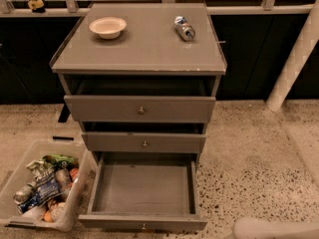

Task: Close bottom drawer

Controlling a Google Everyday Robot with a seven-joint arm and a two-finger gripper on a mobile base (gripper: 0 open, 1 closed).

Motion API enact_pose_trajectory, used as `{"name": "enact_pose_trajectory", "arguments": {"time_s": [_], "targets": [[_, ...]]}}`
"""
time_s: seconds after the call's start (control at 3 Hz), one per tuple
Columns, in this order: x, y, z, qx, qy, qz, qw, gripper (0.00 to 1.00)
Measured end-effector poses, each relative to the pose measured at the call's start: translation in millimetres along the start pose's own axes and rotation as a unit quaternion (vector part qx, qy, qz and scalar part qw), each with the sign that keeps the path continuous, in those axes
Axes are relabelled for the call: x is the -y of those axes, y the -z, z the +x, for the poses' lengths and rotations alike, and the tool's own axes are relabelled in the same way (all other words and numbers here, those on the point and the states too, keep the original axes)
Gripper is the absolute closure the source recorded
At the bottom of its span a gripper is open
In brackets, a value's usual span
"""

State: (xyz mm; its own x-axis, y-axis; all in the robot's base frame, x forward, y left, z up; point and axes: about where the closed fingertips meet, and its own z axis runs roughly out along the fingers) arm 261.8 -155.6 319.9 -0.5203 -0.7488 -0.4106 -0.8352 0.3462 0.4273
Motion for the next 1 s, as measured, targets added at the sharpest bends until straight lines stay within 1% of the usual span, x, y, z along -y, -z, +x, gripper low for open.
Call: {"name": "enact_pose_trajectory", "arguments": {"time_s": [0.33,0.67,1.0], "targets": [[-30,-34,39,-0.043,0.019,0.008,0.9989,0.0],[-34,-45,45,-0.049,0.024,0.033,0.998,0.0],[-22,-46,39,-0.071,0.026,0.027,0.9967,0.0]]}}
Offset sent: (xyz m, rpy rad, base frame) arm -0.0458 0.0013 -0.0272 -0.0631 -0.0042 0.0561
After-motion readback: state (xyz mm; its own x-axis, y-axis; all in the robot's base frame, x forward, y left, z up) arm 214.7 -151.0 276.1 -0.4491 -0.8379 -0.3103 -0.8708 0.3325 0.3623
